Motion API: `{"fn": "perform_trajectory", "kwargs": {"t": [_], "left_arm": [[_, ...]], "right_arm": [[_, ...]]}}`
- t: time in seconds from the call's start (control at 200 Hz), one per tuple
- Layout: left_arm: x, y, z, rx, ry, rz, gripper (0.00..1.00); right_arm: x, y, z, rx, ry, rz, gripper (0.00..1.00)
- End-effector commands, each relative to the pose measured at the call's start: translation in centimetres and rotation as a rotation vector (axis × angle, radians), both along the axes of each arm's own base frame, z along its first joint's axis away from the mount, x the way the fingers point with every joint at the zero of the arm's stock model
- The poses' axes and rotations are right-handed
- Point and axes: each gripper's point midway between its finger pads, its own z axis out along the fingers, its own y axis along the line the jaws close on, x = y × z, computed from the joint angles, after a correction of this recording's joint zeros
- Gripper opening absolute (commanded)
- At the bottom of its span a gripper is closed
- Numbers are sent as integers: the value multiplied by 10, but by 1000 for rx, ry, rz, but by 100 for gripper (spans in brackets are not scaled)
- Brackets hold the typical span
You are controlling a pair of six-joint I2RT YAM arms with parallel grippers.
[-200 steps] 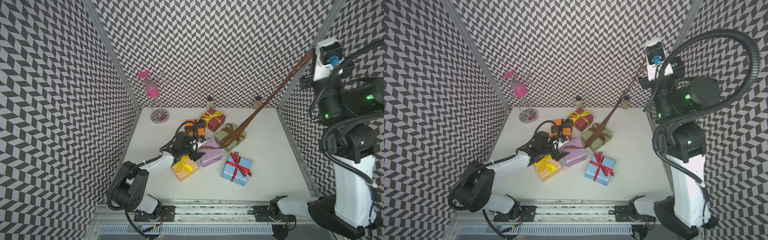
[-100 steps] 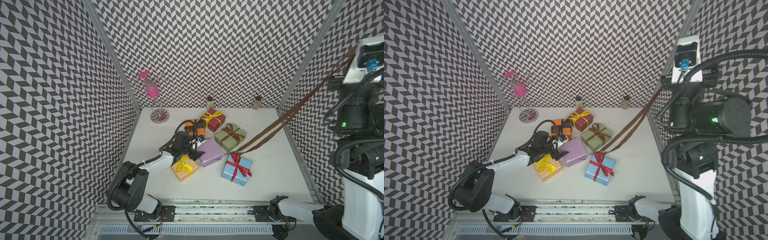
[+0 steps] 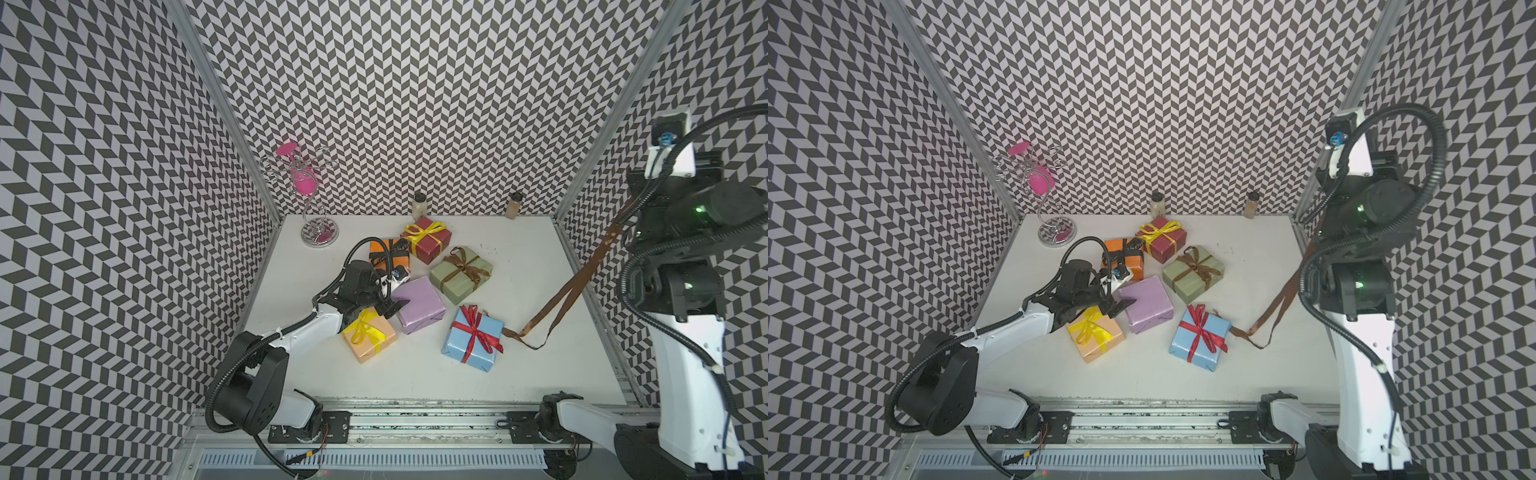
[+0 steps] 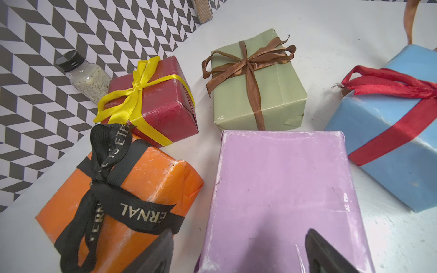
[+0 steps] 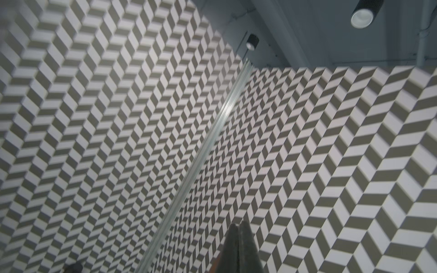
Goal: Untie the ribbon bows on the gift boxes
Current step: Place the ribbon at the center of the board.
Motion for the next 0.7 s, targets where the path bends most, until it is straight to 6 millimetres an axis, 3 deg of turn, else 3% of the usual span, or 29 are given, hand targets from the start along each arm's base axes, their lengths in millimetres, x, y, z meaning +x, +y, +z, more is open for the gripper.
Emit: {"fn": "perform_trajectory", "kwargs": {"t": [0.0, 0.09, 0.18, 0.416, 0.696], "left_arm": [[0, -3, 22, -34, -26, -16, 88], [-1, -3, 26, -35, -28, -19, 88], [0, -3, 30, -38, -32, -19, 88], [0, -2, 35, -35, -39, -14, 88], [-7, 2, 37, -33, -49, -13, 88]], "right_arm": [[45, -17, -69, 140, 103, 123, 0], [72, -28, -119, 235, 192, 199, 0], [97, -24, -159, 324, 284, 295, 0], [149, -3, -232, 453, 442, 490, 0], [196, -3, -337, 601, 630, 484, 0]]}}
